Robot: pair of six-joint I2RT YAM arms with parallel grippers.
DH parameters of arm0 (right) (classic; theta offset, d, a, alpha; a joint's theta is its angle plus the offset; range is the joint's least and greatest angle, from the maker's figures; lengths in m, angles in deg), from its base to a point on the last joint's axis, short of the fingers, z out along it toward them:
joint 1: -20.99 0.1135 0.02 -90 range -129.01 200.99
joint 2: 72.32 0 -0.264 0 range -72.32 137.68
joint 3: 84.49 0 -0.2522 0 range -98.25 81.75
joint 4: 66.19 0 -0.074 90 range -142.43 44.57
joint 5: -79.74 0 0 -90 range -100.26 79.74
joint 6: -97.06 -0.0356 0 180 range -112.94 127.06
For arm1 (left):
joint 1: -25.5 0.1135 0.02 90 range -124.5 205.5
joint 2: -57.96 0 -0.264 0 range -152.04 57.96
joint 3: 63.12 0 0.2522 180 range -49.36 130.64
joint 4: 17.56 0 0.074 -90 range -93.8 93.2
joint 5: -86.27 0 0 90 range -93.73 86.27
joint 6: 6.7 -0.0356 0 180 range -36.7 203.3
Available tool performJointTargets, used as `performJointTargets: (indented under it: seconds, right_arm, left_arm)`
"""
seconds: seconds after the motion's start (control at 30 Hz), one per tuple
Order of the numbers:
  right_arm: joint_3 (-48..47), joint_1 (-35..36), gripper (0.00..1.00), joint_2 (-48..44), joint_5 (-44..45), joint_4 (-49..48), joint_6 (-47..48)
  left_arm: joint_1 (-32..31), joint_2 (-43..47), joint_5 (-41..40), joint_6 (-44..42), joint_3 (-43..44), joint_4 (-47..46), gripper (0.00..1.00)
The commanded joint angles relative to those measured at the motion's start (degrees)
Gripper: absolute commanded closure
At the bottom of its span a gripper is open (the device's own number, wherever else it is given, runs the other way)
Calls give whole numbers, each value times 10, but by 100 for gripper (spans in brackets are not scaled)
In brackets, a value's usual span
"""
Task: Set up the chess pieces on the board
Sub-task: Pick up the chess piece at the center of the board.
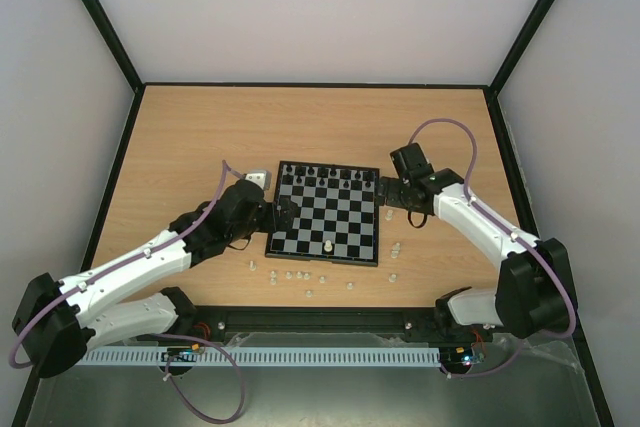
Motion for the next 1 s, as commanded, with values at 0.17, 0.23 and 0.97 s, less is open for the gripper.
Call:
performJointTargets:
  seconds: [0.17, 0.23, 0.97]
  right_arm:
    - [-2, -20, 1, -2, 22, 20, -5]
    - [0, -25, 1, -4, 27, 22, -5]
    - [31, -34, 40, 68, -87, -34, 20]
  left_arm:
    - [-2, 15, 4, -10, -11, -11, 1]
    - [-2, 23, 4, -11, -17, -15, 1]
    - [-3, 9, 7, -14, -24, -28, 0]
